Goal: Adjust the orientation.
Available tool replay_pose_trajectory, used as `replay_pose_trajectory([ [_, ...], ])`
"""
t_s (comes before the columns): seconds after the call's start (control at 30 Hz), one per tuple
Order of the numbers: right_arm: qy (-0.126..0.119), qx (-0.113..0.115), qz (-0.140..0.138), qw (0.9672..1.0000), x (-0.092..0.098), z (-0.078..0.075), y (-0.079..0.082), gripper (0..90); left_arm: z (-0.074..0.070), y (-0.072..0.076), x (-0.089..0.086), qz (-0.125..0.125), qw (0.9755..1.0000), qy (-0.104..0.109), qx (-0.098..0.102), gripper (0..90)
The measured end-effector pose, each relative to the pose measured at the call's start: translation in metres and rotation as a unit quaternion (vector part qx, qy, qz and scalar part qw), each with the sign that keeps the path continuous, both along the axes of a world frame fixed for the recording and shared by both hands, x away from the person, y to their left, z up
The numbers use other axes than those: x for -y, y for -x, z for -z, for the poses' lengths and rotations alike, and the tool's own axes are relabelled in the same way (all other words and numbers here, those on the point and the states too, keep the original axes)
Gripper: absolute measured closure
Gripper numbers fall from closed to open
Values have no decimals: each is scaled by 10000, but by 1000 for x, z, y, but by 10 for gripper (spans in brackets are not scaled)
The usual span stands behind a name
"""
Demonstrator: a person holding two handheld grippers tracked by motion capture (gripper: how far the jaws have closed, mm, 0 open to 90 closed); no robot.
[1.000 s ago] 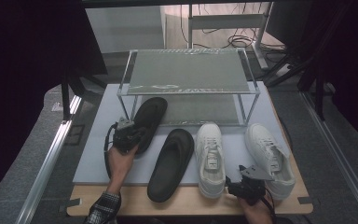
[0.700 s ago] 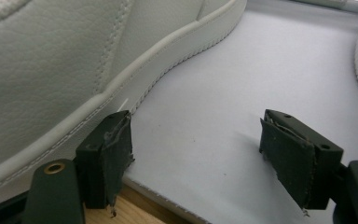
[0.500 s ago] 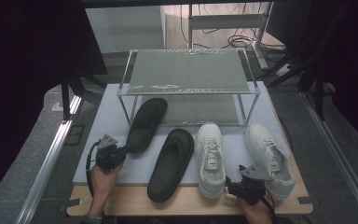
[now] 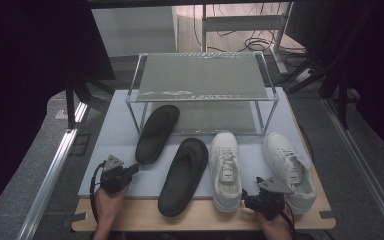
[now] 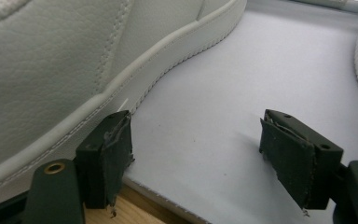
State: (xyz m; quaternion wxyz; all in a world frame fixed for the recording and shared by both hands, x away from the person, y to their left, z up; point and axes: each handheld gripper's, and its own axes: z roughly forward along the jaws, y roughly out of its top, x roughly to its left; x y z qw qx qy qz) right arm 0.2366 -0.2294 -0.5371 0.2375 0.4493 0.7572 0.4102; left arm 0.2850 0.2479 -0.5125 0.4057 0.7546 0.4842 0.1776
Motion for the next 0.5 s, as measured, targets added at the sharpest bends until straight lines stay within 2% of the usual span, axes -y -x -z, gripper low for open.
replay_pose_trajectory([
  [0.13,-1,0,0,10000,0,0,0,250,2,-5,5,9,10000,-58,-47,896],
  [0.5,0,0,0,10000,0,0,0,250,4,-17,17,64,9999,-93,5,895],
])
